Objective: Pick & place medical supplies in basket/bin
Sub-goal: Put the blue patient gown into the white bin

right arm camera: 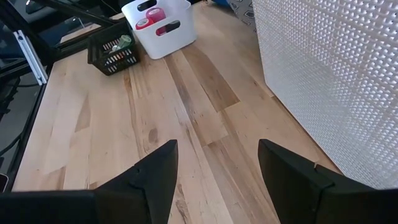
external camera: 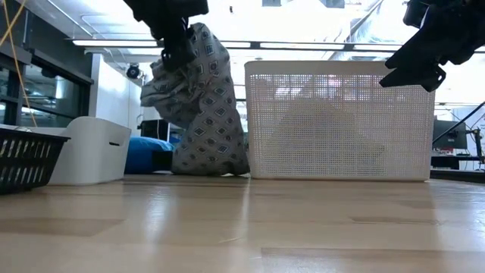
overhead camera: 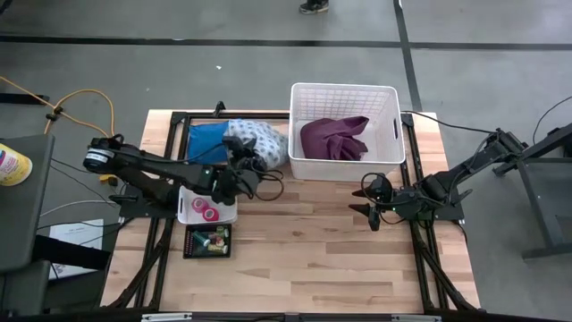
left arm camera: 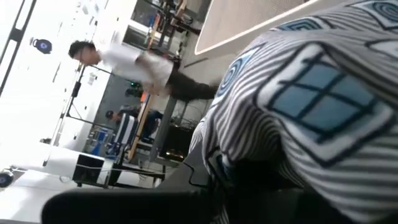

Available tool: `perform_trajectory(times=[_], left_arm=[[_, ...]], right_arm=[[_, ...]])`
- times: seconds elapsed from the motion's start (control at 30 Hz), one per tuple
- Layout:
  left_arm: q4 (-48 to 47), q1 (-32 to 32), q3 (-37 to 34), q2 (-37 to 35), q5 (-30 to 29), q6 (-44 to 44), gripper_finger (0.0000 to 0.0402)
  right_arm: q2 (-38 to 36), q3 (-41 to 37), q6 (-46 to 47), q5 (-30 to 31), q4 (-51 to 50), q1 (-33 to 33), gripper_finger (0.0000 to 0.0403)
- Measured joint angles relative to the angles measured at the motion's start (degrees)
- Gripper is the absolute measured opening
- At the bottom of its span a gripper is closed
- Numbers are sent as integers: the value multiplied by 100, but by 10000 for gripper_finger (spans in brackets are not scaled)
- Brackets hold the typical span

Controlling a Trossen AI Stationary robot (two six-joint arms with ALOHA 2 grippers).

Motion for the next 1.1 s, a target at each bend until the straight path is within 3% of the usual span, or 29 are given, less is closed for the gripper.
perform_trajectory(times=[0.17,0.33,0.63,0.93,1.1], left_arm=[[323,-3,0,2,-204,286,9],[1623,27,2,-85,-617,1415,9],[3154,428,4,-439,-37,2559,9],[5498,831,9,-492,526,4052,9],[6032,1034,9,-498,1030,4326,9]], right_arm=[[0,0,0,0,-2,-1,210],[0,0,0,0,2,-1,210],[-2,0,-2,0,0,0,210],[0,0,-1,0,0,-1,210],[0,0,-2,0,0,-2,210]])
